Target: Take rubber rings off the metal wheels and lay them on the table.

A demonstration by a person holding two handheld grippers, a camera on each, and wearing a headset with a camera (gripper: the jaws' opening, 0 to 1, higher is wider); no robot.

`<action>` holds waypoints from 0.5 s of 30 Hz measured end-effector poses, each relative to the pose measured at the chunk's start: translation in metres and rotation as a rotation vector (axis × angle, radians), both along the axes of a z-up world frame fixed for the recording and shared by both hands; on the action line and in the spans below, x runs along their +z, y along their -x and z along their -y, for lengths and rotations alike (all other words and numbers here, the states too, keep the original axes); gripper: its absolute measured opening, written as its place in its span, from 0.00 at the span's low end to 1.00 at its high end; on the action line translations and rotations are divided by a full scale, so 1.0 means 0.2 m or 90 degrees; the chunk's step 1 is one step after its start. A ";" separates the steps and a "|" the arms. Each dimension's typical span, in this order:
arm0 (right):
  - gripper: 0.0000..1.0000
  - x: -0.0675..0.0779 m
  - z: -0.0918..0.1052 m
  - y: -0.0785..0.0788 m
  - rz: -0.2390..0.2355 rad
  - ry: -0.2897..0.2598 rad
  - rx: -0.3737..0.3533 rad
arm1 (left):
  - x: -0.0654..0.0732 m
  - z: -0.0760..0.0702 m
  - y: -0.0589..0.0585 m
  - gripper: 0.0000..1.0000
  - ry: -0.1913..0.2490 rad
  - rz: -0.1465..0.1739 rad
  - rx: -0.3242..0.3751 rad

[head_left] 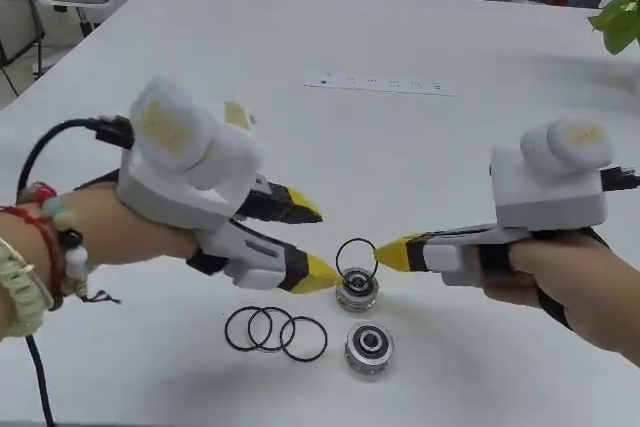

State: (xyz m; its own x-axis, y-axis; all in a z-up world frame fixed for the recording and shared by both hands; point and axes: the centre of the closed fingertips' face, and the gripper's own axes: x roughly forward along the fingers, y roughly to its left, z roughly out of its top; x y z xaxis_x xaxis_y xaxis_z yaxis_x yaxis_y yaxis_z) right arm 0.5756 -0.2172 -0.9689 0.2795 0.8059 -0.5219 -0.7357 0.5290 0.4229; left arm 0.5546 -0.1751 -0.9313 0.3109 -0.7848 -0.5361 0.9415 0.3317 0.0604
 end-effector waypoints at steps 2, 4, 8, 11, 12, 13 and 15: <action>0.00 0.02 -0.02 0.02 -0.002 -0.010 0.013 | 0.04 -0.06 0.03 0.42 0.016 0.004 0.013; 0.00 0.03 -0.04 0.04 0.003 -0.013 0.023 | 0.06 -0.12 0.04 0.43 0.021 0.008 0.033; 0.00 0.05 -0.09 0.08 0.002 -0.019 0.049 | 0.06 -0.25 0.09 0.47 0.027 0.016 0.080; 0.00 0.04 -0.13 0.14 -0.010 -0.021 0.079 | 0.03 -0.33 0.15 0.48 0.031 0.009 0.116; 0.00 0.03 -0.14 0.15 -0.011 -0.017 0.088 | 0.01 -0.35 0.17 0.49 0.032 0.003 0.123; 0.00 0.02 -0.15 0.17 -0.012 -0.010 0.098 | -0.01 -0.37 0.21 0.49 0.030 -0.009 0.131; 0.00 0.00 -0.17 0.21 -0.020 0.000 0.120 | -0.06 -0.42 0.26 0.49 0.022 -0.018 0.143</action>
